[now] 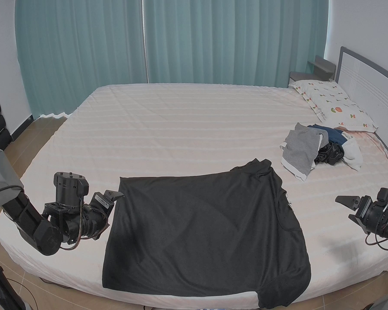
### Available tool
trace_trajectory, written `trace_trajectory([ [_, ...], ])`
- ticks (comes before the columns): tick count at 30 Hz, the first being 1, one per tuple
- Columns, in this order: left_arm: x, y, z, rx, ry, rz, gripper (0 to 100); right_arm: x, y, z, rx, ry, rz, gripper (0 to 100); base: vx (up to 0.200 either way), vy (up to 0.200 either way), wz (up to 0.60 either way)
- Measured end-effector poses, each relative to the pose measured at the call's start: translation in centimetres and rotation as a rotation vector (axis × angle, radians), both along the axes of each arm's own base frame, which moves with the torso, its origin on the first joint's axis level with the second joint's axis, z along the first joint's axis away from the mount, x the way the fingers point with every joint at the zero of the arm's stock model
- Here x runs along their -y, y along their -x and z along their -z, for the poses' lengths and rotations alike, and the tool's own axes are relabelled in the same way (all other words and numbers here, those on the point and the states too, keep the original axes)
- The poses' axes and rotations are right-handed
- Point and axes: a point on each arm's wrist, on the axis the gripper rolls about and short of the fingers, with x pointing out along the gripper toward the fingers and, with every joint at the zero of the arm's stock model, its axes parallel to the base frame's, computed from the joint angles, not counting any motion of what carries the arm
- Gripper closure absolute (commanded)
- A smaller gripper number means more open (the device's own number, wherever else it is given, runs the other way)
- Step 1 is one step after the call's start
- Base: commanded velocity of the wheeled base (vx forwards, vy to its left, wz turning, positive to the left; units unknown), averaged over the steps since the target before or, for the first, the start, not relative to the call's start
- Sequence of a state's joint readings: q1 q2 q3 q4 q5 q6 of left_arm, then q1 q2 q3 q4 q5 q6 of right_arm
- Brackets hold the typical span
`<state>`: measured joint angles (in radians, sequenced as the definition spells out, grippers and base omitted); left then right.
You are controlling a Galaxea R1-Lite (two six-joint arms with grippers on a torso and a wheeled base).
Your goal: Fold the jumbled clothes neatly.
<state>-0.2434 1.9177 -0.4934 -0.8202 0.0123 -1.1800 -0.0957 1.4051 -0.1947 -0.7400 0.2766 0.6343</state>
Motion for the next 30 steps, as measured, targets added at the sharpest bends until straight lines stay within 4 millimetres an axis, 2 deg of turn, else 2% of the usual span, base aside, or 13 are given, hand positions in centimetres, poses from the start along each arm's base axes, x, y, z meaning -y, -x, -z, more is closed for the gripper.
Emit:
trace_trajectory([
  [7,-0.3,1.2,0.7,-0.028,-0.007,0.003,0,0.4,-1.5,1.2,-0.058,-0.044,-0.110,0,0.000,0.000,0.00],
  [13,-0.4,2.3,1.3,-0.052,-0.015,0.012,0,1.0,-1.9,2.8,-0.118,-0.032,-0.142,0,-0.200,0.000,0.00],
  [18,-0.6,3.2,1.9,-0.087,-0.023,0.017,0,1.6,-1.7,4.4,-0.175,0.008,-0.163,0,-0.200,0.000,0.00],
  [30,-0.8,4.5,2.7,-0.080,-0.007,0.044,0,2.1,-0.8,5.7,-0.237,-0.012,-0.163,0,0.000,0.000,0.00],
])
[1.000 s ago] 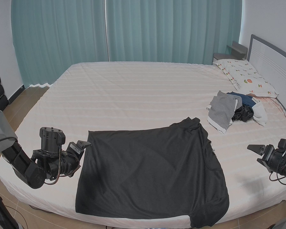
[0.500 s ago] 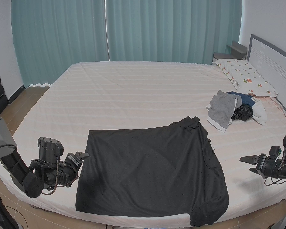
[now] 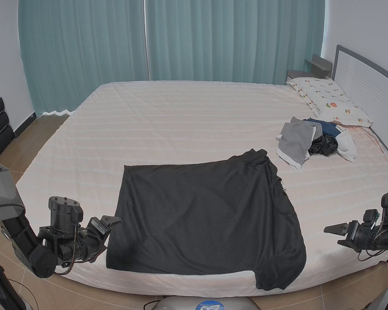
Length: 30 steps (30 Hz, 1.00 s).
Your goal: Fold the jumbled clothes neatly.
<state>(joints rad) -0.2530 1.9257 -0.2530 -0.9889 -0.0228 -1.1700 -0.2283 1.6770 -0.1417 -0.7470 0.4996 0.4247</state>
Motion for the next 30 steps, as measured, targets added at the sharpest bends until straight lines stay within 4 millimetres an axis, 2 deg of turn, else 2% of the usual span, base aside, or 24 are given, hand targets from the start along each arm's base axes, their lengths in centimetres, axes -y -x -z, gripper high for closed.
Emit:
trace_trajectory([
  [14,-0.3,1.3,1.2,-0.055,-0.071,0.084,0,-0.5,0.6,0.5,-0.023,0.010,-0.037,0,0.000,0.000,0.00],
  [18,-0.4,1.3,1.5,-0.069,-0.074,0.085,0,-1.0,0.5,0.6,-0.026,0.014,-0.064,0,-0.100,0.000,0.00],
  [26,-0.6,1.2,2.8,-0.104,-0.129,0.115,0,-1.5,-0.1,1.0,-0.040,0.011,-0.098,0,0.000,0.000,0.00],
  [30,-0.4,0.5,3.4,-0.050,-0.142,0.128,0,-1.5,-0.8,1.2,-0.034,0.014,-0.103,0,0.000,0.000,0.00],
])
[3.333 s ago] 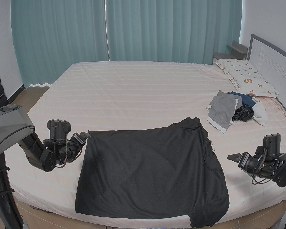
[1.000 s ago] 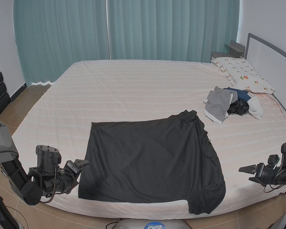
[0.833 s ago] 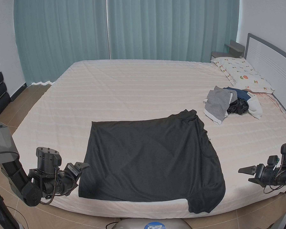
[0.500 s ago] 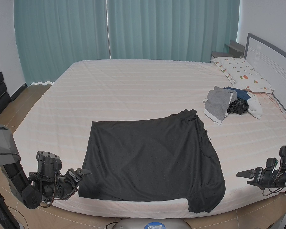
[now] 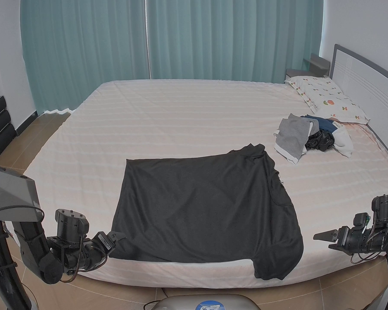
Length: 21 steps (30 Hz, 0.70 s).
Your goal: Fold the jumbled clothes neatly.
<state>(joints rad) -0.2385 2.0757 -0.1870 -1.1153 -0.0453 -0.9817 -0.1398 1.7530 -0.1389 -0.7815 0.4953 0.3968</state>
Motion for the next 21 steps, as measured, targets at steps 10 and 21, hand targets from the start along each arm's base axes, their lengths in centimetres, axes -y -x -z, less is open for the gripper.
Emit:
trace_trajectory([
  [10,-0.1,-2.3,2.4,0.059,-0.106,0.084,0,0.1,-1.5,0.9,-0.006,0.001,-0.005,0,0.000,0.000,0.00],
  [21,-0.1,-3.7,2.8,0.079,-0.110,0.076,0,0.1,-3.6,1.6,-0.017,0.051,0.024,0,0.000,0.000,0.00],
])
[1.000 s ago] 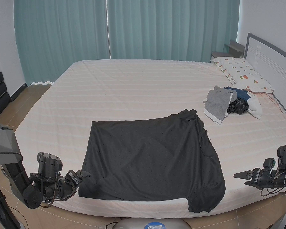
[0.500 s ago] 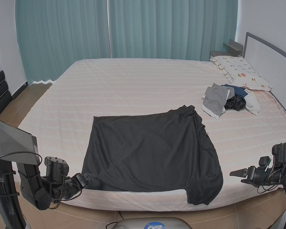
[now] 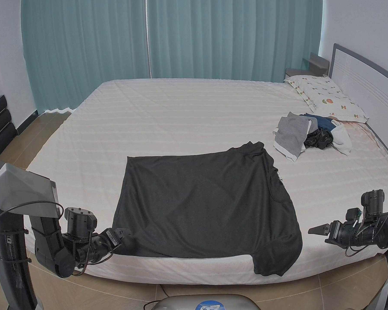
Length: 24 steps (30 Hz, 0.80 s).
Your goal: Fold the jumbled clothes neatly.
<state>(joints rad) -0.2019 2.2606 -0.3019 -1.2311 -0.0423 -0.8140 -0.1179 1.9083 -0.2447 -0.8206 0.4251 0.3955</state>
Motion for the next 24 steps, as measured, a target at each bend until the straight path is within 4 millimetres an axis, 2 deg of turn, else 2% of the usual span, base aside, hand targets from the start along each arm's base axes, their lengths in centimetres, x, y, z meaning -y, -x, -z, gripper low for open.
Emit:
trace_trajectory([
  [10,-0.3,-0.2,0.2,-0.019,0.057,-0.064,0,-1.4,-3.0,1.9,-0.034,0.044,-0.020,0,0.000,0.000,0.00],
  [16,-0.4,-0.5,0.3,-0.014,0.064,-0.072,0,-1.7,-3.3,2.4,-0.050,0.044,-0.033,0,0.000,0.000,0.00],
  [21,-0.4,-0.6,0.2,-0.010,0.063,-0.075,0,-1.8,-3.1,2.6,-0.060,0.043,-0.036,0,0.200,0.000,0.00],
  [24,-0.4,-0.5,0.2,-0.010,0.062,-0.075,0,-1.8,-3.1,2.7,-0.064,0.043,-0.037,0,0.000,0.000,0.00],
])
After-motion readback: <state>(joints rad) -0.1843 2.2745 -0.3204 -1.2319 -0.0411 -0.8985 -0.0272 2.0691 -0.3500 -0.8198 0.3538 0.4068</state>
